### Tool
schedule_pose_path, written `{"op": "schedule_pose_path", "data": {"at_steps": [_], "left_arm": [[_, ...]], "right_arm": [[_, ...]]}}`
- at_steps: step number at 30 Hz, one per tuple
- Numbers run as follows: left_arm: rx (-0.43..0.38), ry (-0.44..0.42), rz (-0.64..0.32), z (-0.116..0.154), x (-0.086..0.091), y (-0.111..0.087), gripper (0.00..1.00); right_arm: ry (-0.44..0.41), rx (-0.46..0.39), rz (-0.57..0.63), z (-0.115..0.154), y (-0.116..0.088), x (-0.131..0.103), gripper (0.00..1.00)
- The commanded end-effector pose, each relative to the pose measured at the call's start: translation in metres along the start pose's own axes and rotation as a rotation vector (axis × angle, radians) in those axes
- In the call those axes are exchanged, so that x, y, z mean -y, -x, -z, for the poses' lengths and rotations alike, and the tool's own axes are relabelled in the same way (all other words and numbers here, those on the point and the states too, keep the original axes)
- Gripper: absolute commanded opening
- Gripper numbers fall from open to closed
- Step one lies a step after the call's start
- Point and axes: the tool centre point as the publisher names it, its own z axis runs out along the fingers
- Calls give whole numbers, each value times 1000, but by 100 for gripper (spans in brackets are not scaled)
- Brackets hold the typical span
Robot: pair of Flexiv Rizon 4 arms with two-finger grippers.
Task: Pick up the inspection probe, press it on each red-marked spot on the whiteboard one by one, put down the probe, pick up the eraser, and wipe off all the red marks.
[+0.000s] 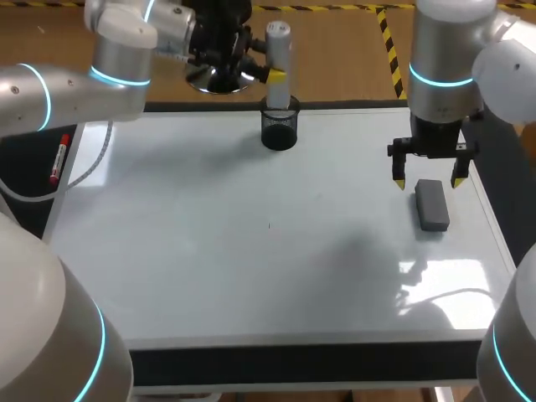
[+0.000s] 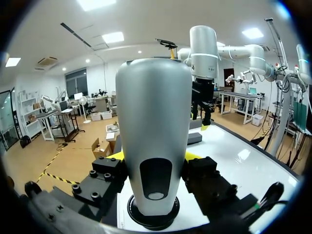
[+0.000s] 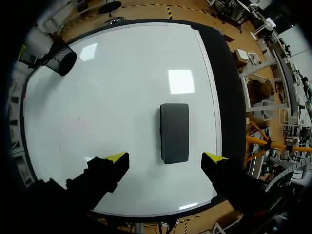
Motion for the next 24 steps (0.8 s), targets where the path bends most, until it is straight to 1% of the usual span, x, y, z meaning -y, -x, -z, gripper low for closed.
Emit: {"op": "schedule_pose_path", "data": {"at_steps": [1,19,24], "left_arm": [[-4,1,2,-2,-2,1,0],[-1,9,27,-7,-14,2,0],[6,11,49,-6,-20,3,0]], "right_arm": [[2,0,1,1,1,1,100],[2,0,1,1,1,1,100],[2,0,1,1,1,1,100]]}}
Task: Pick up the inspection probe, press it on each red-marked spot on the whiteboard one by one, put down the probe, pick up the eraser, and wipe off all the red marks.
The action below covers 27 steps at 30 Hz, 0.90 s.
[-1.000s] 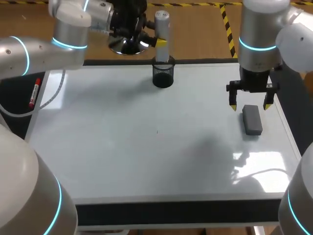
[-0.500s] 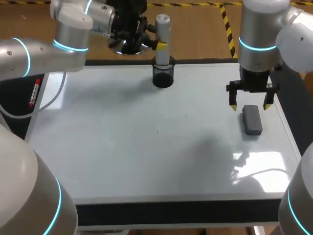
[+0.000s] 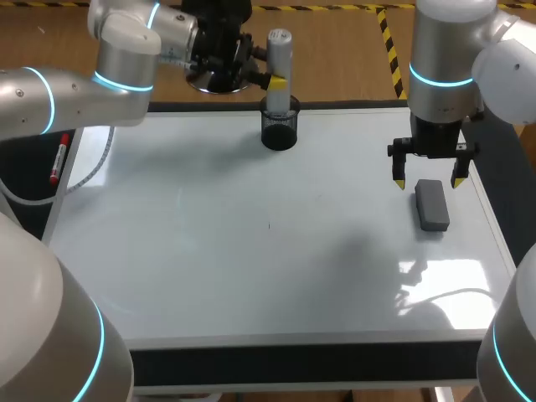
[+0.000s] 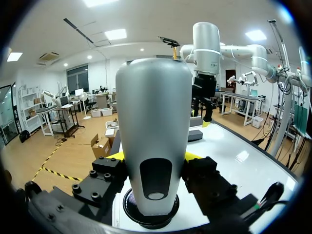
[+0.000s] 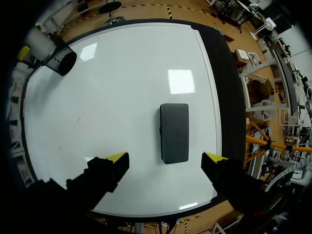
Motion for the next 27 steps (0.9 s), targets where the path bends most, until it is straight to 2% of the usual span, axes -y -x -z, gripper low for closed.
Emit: {"op": "schedule_pose_path", "data": {"at_steps": [1,10,27], "left_arm": [[1,-3,9,-1,-4,3,0],[6,18,1,0,-16,-2,0],[-2,34,44,-4,-35,-8,0]], "right_arm": [[2,0,1,1,1,1,100],[2,0,1,1,1,1,100],[2,0,1,1,1,1,100]]}}
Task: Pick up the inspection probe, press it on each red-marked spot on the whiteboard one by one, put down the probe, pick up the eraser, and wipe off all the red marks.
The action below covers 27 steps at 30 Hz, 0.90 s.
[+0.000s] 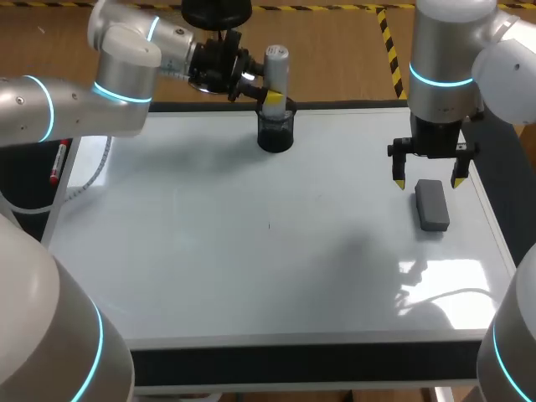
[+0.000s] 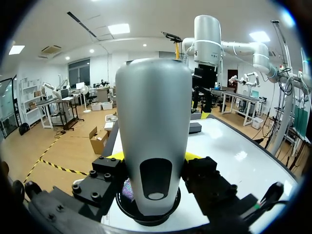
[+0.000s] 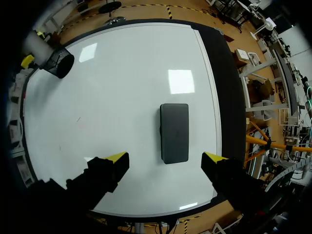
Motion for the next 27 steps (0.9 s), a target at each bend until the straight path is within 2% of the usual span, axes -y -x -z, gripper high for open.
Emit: {"op": "schedule_pose_path", "data": {"at_steps": [1,27], "left_arm": [[-6,-3,12,-2,-4,1,0],[-20,13,73,-13,-33,-4,0]], "right_arm": [[2,0,1,1,1,1,100],[2,0,1,1,1,1,100]]}}
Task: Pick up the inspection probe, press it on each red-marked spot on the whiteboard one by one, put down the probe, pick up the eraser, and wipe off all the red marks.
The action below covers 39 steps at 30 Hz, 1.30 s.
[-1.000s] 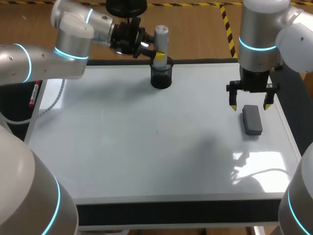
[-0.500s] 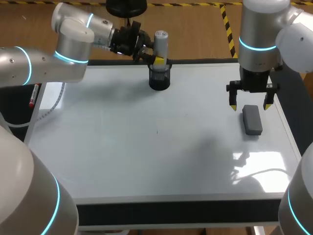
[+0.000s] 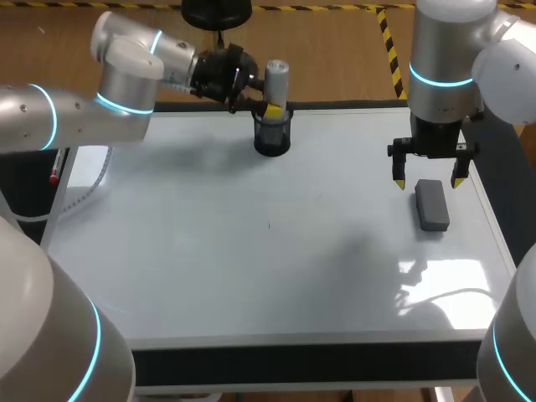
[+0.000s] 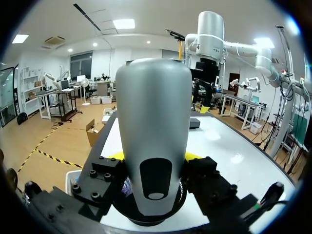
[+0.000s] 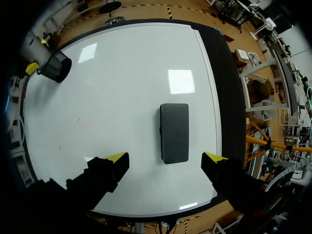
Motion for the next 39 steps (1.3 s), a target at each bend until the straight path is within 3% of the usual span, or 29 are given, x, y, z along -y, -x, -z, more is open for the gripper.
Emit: {"op": "schedule_pose_path", "data": {"at_steps": [1,24,25,27,30,36,39], "left_arm": [[-10,-4,6,-4,-6,6,0],[7,-23,21,-5,-15,12,0],[7,-24,19,-4,-14,12,4],[7,-25,18,-4,-13,12,23],[13,-29,19,-3,-12,11,38],[14,-29,15,0,-8,9,93],[14,-31,10,2,-5,8,100]], "right_arm": [[2,0,1,1,1,1,100],[2,0,1,1,1,1,100],[2,0,1,1,1,1,100],[2,0,1,1,1,1,100],[2,0,1,1,1,1,100],[2,0,1,1,1,1,100],[2,0,1,1,1,1,100]]}}
